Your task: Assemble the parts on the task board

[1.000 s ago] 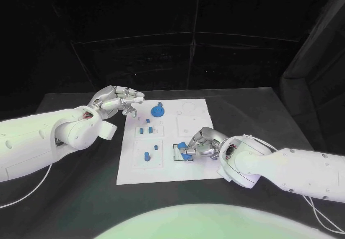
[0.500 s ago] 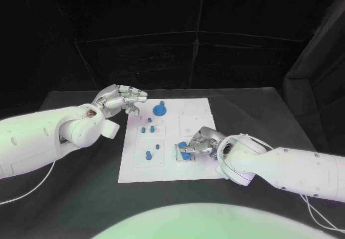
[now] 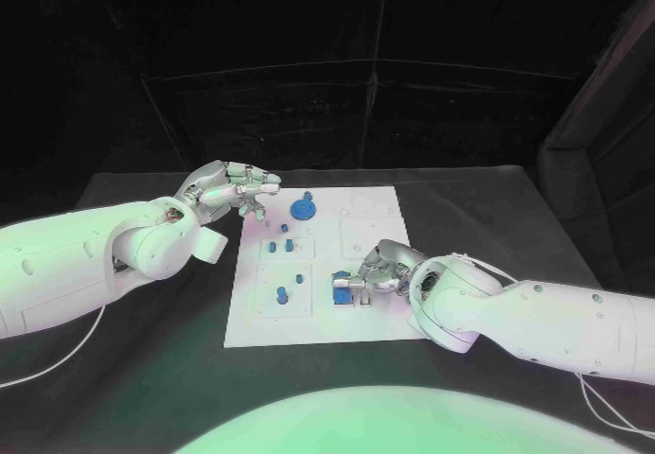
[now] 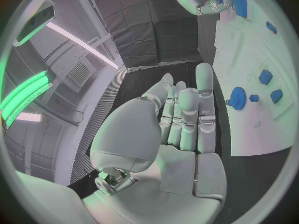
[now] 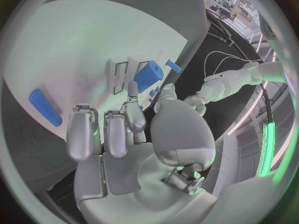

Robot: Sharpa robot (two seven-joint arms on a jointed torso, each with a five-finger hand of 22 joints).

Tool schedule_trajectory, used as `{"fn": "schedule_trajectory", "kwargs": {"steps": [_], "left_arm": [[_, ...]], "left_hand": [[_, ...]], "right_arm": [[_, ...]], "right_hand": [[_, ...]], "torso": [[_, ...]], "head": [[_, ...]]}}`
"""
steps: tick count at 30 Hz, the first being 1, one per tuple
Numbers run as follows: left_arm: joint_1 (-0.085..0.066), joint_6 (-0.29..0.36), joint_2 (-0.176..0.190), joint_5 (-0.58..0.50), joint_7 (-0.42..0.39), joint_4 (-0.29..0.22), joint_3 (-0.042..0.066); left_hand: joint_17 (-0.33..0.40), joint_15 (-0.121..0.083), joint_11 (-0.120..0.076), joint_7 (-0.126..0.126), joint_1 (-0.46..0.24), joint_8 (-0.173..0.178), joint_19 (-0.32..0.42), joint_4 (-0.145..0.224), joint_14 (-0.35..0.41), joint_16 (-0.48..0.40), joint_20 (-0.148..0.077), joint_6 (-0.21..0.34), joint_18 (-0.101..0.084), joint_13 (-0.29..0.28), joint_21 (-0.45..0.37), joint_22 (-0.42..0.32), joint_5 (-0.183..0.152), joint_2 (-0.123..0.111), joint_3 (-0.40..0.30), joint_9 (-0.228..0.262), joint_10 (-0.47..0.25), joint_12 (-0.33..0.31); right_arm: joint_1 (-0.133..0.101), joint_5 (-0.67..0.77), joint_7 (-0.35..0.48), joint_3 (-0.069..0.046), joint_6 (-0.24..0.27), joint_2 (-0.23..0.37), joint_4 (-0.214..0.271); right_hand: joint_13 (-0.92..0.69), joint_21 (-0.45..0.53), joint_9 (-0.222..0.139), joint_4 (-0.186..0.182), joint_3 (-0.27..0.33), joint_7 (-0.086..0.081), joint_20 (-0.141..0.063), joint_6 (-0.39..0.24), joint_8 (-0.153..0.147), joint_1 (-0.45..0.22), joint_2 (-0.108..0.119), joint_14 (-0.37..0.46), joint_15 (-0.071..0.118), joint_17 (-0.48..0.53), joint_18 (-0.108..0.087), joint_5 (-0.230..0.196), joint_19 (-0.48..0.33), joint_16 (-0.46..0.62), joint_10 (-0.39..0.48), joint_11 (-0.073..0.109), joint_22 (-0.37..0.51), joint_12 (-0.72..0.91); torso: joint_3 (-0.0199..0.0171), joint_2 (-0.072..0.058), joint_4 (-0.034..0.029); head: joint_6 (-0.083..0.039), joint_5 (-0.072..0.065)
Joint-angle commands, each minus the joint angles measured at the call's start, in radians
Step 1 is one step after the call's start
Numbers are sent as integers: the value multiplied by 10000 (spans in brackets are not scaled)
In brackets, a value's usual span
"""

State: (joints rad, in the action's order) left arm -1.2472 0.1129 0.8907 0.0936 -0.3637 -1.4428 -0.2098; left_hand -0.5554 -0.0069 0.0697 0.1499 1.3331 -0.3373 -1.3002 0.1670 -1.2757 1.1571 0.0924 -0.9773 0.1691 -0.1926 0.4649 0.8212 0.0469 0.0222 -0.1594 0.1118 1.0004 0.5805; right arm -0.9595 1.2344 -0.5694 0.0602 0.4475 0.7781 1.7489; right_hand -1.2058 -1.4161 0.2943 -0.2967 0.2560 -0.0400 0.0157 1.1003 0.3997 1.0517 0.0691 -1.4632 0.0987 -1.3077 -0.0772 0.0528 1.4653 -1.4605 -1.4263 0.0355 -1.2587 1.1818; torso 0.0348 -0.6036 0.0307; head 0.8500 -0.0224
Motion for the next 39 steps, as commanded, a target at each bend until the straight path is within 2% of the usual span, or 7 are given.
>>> {"fn": "schedule_trajectory", "kwargs": {"steps": [1,6,9,12,18,28,39], "left_arm": [[-15,-118,-3,-49,-24,-15,8],[-15,-123,-8,-49,-25,-8,8],[-15,-123,-3,-49,-24,-3,8],[-15,-125,7,-49,-19,-1,8],[-14,-127,7,-49,-18,3,8],[-14,-124,12,-49,-9,9,7],[-15,-125,27,-49,7,2,7]], "left_hand": [[9,-22,11,-33,38,-37,72,12,81,-27,-19,66,119,15,-29,-6,24,53,-43,-12,-69,46],[9,-22,11,-33,38,-37,72,12,81,-27,-19,66,119,15,-29,-6,24,53,-43,-12,-69,46],[9,-22,11,-33,38,-37,72,12,81,-27,-19,66,119,15,-29,-6,24,53,-43,-12,-69,46],[9,-22,11,-33,38,-37,72,12,81,-27,-19,66,119,15,-29,-6,24,53,-43,-12,-69,46],[25,-18,18,-25,38,-43,75,29,90,-30,-18,76,117,21,-25,-4,23,52,-61,-14,-76,45],[20,-17,21,-21,34,-42,76,33,89,-27,-18,83,117,24,-25,-3,23,48,-63,-16,-81,43],[20,-17,21,-21,34,-42,76,33,89,-27,-18,83,117,24,-25,-3,23,48,-63,-16,-81,43]], "right_arm": [[-16,380,-54,-7,453,-5,2],[-16,505,38,-7,562,37,51],[-15,486,439,-7,494,92,129],[-14,447,880,-7,481,171,245],[-14,603,836,-7,411,189,289],[-15,710,279,-7,59,92,167],[-14,862,82,-6,-235,-88,70]], "right_hand": [[82,82,80,-10,-556,-9,-62,-109,-69,-447,618,-585,-4,-56,143,-24,-25,78,107,-25,60,-148],[149,107,114,-3,-681,-15,-60,-131,-73,-506,669,-575,-9,-10,135,-18,-40,108,144,-30,97,-248],[135,123,180,151,-1002,-21,-55,-159,-73,142,371,-578,-15,-19,132,-9,-49,118,147,-37,109,-278],[76,125,273,454,-1108,-20,-60,-193,-64,1227,358,-591,-12,-69,137,-42,-48,108,138,-35,88,-269],[-43,53,410,1071,-1330,-17,-61,-130,17,2368,-48,-616,-6,-186,164,-13,2,66,78,-24,-60,-187],[-227,-89,534,1449,-1326,43,-82,-28,89,2840,-435,-671,29,-477,214,-17,97,-68,-42,28,-328,-31],[-291,-115,575,1708,-1290,77,-100,-18,67,3131,-592,-677,52,-531,222,-22,111,-88,-80,58,-379,0]], "torso": [[-2,5,18],[-12,-2,24],[-21,0,20],[-21,-5,11],[-8,14,10],[-5,-7,-3],[-11,3,6]], "head": [[2,-18],[-7,3],[11,4],[26,39],[49,78],[99,117],[142,138]]}}
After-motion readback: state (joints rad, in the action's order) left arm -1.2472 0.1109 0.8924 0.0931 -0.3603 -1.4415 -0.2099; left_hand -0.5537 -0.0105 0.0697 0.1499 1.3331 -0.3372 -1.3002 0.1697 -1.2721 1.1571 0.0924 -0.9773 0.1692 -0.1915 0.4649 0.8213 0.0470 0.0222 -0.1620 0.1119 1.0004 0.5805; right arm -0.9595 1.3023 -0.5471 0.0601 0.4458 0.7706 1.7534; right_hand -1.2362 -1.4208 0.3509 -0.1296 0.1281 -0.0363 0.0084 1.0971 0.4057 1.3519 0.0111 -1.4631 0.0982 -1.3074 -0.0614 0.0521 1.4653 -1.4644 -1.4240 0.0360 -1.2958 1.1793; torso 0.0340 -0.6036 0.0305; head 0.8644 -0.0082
